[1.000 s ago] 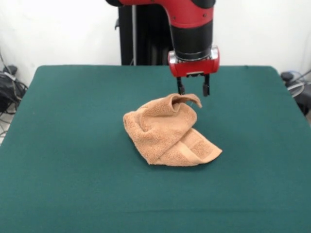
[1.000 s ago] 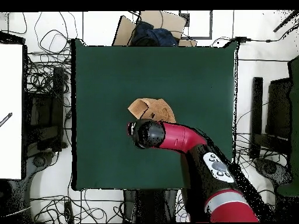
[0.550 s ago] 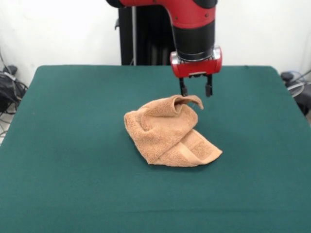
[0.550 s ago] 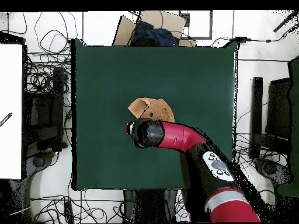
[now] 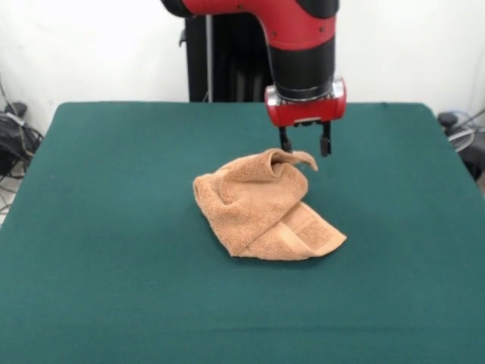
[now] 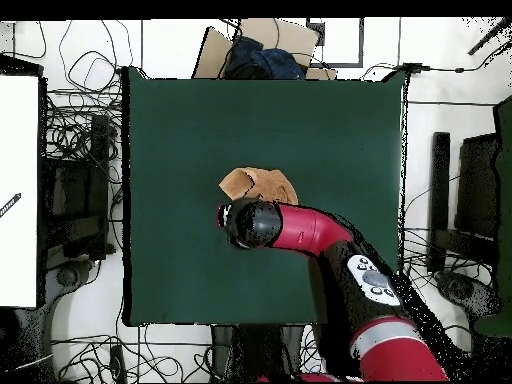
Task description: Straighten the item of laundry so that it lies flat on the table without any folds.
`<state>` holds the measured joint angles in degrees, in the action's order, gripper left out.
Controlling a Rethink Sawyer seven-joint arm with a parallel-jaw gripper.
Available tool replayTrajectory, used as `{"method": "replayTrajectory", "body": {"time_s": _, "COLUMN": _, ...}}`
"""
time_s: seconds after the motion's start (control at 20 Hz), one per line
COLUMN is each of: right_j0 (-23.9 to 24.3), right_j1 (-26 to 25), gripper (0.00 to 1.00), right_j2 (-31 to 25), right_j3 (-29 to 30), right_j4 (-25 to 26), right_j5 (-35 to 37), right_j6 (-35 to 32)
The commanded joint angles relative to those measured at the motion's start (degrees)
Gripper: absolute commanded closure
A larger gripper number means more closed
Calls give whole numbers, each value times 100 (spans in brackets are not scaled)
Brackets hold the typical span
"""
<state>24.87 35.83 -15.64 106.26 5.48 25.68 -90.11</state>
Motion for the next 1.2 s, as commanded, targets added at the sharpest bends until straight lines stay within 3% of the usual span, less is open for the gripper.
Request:
{"method": "replayTrajectory", "body": {"time_s": 0.05, "right_j0": -19, "right_j1": -355, "gripper": 0, "right_j2": -407, "right_j3": -674, "right_j4": 251, "right_j5": 412, "right_j6": 100}}
{"method": "replayTrajectory", "body": {"time_s": 0.75, "right_j0": 98, "right_j1": -576, "gripper": 0, "right_j2": -506, "right_j3": -721, "right_j4": 302, "right_j5": 129, "right_j6": 106}}
{"method": "replayTrajectory", "body": {"time_s": 0.95, "right_j0": -303, "right_j1": -524, "gripper": 0, "right_j2": -60, "right_j3": -915, "right_j4": 686, "right_j5": 9, "right_j6": 26}}
{"method": "replayTrajectory", "body": {"time_s": 1.2, "right_j0": -291, "right_j1": -487, "gripper": 0, "right_j2": -100, "right_j3": -829, "right_j4": 747, "right_j5": 13, "right_j6": -132}}
